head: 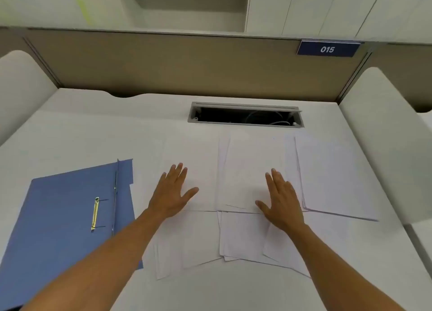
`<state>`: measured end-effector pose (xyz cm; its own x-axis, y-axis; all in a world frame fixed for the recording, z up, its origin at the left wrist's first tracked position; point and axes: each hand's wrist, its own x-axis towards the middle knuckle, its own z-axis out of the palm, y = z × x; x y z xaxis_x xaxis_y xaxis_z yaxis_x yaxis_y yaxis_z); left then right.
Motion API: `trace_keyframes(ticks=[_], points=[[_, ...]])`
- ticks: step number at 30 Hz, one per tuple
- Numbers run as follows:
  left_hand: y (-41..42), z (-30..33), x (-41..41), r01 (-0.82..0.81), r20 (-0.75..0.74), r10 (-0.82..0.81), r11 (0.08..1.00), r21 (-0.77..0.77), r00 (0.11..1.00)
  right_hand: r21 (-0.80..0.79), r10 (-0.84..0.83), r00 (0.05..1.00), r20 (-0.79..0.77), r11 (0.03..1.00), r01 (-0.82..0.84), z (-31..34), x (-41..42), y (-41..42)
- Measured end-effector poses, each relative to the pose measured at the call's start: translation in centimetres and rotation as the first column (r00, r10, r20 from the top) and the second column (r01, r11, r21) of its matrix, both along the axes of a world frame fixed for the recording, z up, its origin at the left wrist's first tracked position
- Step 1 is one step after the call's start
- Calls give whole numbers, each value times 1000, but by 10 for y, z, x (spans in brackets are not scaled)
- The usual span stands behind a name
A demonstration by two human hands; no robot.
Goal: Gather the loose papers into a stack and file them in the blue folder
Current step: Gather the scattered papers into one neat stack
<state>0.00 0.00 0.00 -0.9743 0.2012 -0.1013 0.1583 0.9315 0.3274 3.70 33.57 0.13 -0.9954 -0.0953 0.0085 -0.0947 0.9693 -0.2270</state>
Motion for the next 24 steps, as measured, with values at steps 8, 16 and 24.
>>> trace_keyframes(ticks=[8, 16, 24], points=[[-6, -42, 30, 112, 106, -107, 993, -39, 989, 35, 71, 941, 332, 996, -87, -16, 10, 4], [-2, -49, 37, 110, -24, -113, 989, -102, 993, 210, 117, 941, 319, 959, -191, -7, 6, -9], [3, -46, 33, 302, -105, -342, 912, -277, 934, 332, 152, 934, 325, 906, -263, -20, 12, -18]])
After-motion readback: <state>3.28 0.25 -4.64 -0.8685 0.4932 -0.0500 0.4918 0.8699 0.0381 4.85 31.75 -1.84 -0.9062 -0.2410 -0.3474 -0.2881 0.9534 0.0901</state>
